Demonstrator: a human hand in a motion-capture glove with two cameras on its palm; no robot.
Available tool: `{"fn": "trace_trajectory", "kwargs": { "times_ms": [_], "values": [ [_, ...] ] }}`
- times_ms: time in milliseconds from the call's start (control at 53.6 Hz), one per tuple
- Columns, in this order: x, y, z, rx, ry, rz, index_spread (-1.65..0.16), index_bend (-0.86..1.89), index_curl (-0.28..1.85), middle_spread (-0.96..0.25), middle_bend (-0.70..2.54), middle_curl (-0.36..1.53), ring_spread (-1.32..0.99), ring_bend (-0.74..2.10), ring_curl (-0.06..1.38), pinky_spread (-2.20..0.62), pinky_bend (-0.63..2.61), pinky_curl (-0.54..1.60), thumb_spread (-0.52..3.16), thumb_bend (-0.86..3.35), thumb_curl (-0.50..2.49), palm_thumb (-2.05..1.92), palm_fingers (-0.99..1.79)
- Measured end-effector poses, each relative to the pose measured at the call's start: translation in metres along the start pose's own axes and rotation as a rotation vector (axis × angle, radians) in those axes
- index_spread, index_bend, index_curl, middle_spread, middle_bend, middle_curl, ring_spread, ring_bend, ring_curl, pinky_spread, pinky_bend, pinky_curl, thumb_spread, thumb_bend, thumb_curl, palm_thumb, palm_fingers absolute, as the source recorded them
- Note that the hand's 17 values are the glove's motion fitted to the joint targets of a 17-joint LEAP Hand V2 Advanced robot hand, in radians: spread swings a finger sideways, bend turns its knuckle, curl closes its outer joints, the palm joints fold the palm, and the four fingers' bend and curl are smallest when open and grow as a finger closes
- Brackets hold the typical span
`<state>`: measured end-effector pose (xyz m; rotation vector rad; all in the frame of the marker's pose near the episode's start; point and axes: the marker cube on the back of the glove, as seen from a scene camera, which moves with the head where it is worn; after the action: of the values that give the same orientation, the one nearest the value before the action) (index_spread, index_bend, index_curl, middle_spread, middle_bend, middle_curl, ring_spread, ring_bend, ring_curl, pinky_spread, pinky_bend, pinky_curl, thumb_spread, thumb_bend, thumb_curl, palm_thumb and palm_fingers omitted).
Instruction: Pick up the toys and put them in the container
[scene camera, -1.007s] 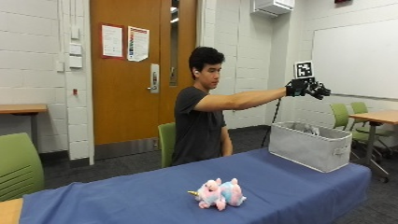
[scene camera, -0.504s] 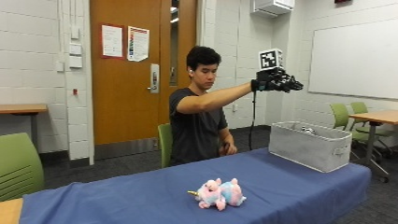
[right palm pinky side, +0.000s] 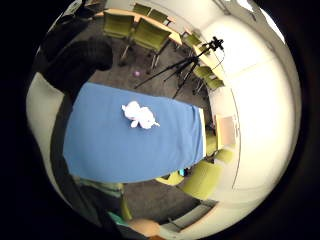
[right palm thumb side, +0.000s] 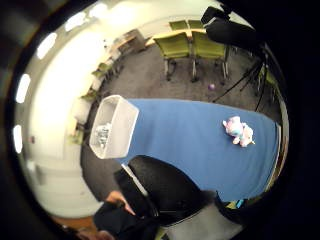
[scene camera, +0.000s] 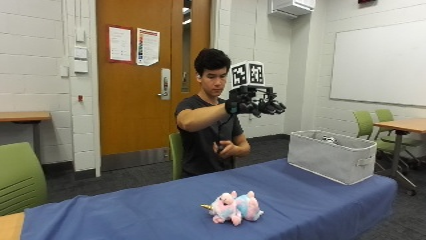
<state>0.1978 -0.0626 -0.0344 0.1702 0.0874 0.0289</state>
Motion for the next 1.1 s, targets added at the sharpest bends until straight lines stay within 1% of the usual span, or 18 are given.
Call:
{"fn": "trace_trajectory", "kwargs": {
  "times_ms": [186, 317, 410, 597, 765, 821, 877, 932, 970, 1026, 1044, 1063, 1100],
  "values": [
    [0.063, -0.010, 0.079, -0.061, -0.024, 0.120, -0.39, 0.19, 0.46, -0.14, 0.33, 0.42, -0.23, 0.56, 0.22, -0.04, 0.98, 0.32, 0.90, -0.11, 0.15, -0.16, 0.13],
    [0.101, -0.013, 0.147, -0.158, -0.008, 0.193, -0.38, 0.17, 0.46, -0.14, 0.31, 0.42, -0.24, 0.55, 0.22, -0.03, 0.96, 0.32, 0.90, -0.11, 0.15, -0.15, 0.11],
    [0.119, -0.010, 0.186, -0.202, -0.012, 0.226, -0.37, 0.15, 0.44, -0.13, 0.30, 0.42, -0.23, 0.54, 0.22, -0.02, 0.96, 0.33, 0.90, -0.11, 0.15, -0.15, 0.03],
    [0.135, -0.003, 0.241, -0.277, -0.029, 0.256, -0.36, 0.13, 0.40, -0.13, 0.29, 0.41, -0.19, 0.49, 0.21, 0.01, 0.98, 0.33, 0.88, -0.11, 0.15, -0.15, -0.05],
    [0.142, 0.005, 0.267, -0.331, 0.011, 0.289, -0.35, 0.14, 0.37, -0.12, 0.25, 0.41, -0.16, 0.43, 0.21, 0.03, 1.00, 0.34, 0.87, -0.11, 0.15, -0.15, -0.06],
    [0.144, 0.008, 0.275, -0.334, 0.016, 0.310, -0.36, 0.18, 0.38, -0.12, 0.22, 0.40, -0.15, 0.40, 0.20, 0.04, 0.99, 0.33, 0.86, -0.11, 0.15, -0.15, -0.07],
    [0.144, 0.011, 0.281, -0.309, 0.000, 0.322, -0.38, 0.26, 0.40, -0.11, 0.17, 0.39, -0.13, 0.35, 0.19, 0.05, 0.99, 0.33, 0.86, -0.12, 0.15, -0.16, -0.02],
    [0.143, 0.012, 0.282, -0.261, -0.019, 0.319, -0.41, 0.44, 0.45, -0.11, 0.11, 0.36, -0.12, 0.30, 0.18, 0.05, 1.01, 0.33, 0.87, -0.11, 0.15, -0.15, 0.09],
    [0.142, 0.012, 0.281, -0.238, -0.027, 0.313, -0.42, 0.48, 0.45, -0.11, 0.11, 0.35, -0.11, 0.29, 0.17, 0.05, 1.01, 0.33, 0.88, -0.10, 0.15, -0.13, 0.11],
    [0.141, 0.013, 0.279, -0.214, -0.033, 0.307, -0.42, 0.61, 0.50, -0.11, 0.11, 0.33, -0.12, 0.30, 0.17, 0.03, 1.02, 0.33, 0.98, -0.03, 0.16, -0.04, 0.22],
    [0.140, 0.013, 0.278, -0.207, -0.034, 0.306, -0.43, 0.58, 0.48, -0.11, 0.11, 0.32, -0.11, 0.29, 0.17, 0.04, 1.02, 0.33, 0.96, -0.07, 0.16, -0.08, 0.18],
    [0.139, 0.014, 0.276, -0.200, -0.034, 0.305, -0.42, 0.67, 0.52, -0.12, 0.12, 0.32, -0.12, 0.31, 0.18, 0.03, 1.02, 0.33, 1.02, -0.02, 0.17, -0.01, 0.25],
    [0.135, 0.017, 0.273, -0.186, -0.027, 0.302, -0.42, 0.71, 0.54, -0.12, 0.13, 0.31, -0.12, 0.31, 0.18, 0.02, 1.01, 0.33, 1.08, 0.00, 0.19, 0.02, 0.29]
  ]
}}
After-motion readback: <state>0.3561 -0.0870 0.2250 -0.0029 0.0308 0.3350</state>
